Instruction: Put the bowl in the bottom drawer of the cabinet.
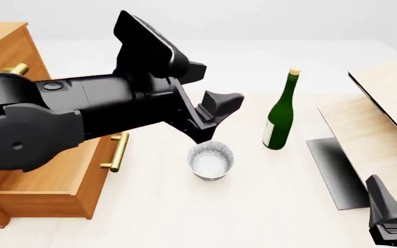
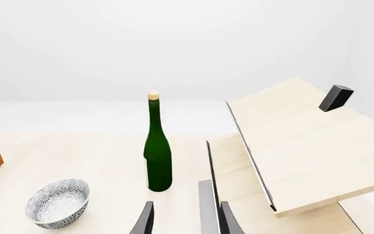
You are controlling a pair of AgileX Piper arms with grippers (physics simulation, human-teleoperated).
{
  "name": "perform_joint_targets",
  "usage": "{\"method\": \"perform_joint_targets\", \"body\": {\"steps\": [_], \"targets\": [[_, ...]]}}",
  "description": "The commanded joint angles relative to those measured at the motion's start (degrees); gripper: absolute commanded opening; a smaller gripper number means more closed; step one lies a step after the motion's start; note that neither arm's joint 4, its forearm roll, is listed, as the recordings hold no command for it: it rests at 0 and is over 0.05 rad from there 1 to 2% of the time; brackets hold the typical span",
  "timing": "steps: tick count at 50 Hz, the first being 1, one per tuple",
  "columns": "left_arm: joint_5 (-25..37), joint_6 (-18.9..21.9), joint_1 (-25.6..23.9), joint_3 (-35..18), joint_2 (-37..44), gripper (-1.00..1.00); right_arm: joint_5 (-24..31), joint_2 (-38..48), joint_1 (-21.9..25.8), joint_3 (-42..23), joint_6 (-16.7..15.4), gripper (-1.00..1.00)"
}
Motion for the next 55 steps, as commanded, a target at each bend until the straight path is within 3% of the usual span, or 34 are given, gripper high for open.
{"method": "perform_joint_targets", "body": {"steps": [1, 21, 40, 55], "targets": [[6.7, -0.7, 0.4, -8.3, 7.0, 1.00, 0.0, 0.0, 0.0, 0.0, 0.0, 1.00], [19.3, -1.7, 3.1, -21.7, 19.1, 1.00, 0.0, 0.0, 0.0, 0.0, 0.0, 1.00], [21.0, -3.6, 6.6, -23.9, 26.8, 1.00, 0.0, 0.0, 0.0, 0.0, 0.0, 1.00], [23.3, -4.7, 6.0, -26.9, 31.5, 1.00, 0.0, 0.0, 0.0, 0.0, 0.0, 1.00]]}}
